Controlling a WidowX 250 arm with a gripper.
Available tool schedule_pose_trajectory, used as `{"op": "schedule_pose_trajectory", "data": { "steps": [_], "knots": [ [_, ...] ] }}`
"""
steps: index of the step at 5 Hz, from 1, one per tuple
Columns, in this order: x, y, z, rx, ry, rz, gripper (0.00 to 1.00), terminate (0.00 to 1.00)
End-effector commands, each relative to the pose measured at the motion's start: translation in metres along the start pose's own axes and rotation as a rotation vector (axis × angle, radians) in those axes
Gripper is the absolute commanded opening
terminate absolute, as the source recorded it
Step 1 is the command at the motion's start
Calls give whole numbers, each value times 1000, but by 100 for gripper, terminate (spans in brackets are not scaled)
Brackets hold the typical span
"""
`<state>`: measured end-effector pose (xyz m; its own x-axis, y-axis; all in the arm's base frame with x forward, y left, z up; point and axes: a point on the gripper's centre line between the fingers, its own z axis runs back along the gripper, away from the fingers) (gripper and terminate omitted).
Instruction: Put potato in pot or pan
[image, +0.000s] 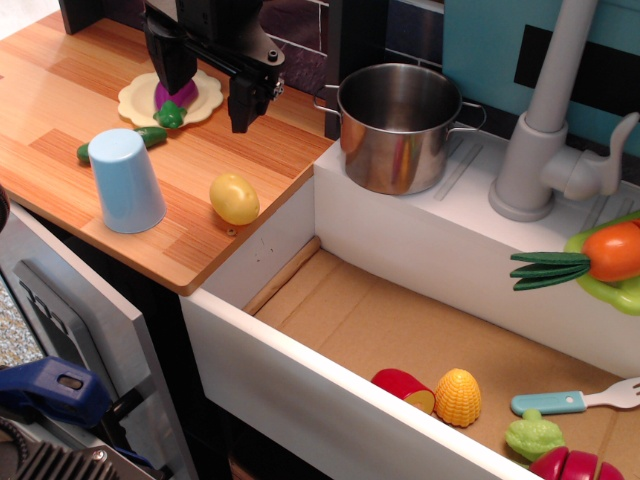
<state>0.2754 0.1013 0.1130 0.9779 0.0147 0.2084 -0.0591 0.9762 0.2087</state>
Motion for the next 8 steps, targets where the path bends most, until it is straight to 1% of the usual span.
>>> {"op": "schedule_pose_trajectory", "data": {
  "steps": [1,3,4,5,8],
  "knots": [
    [0,0,0,0,0,0,100,0],
    [-4,-6,-34,-67,14,19,100,0],
    [-12,-10,-51,-105,35,36,100,0],
    [-16,-11,-63,-126,36,44,100,0],
    [-8,-14,-79,-140,10,45,100,0]
  ]
}}
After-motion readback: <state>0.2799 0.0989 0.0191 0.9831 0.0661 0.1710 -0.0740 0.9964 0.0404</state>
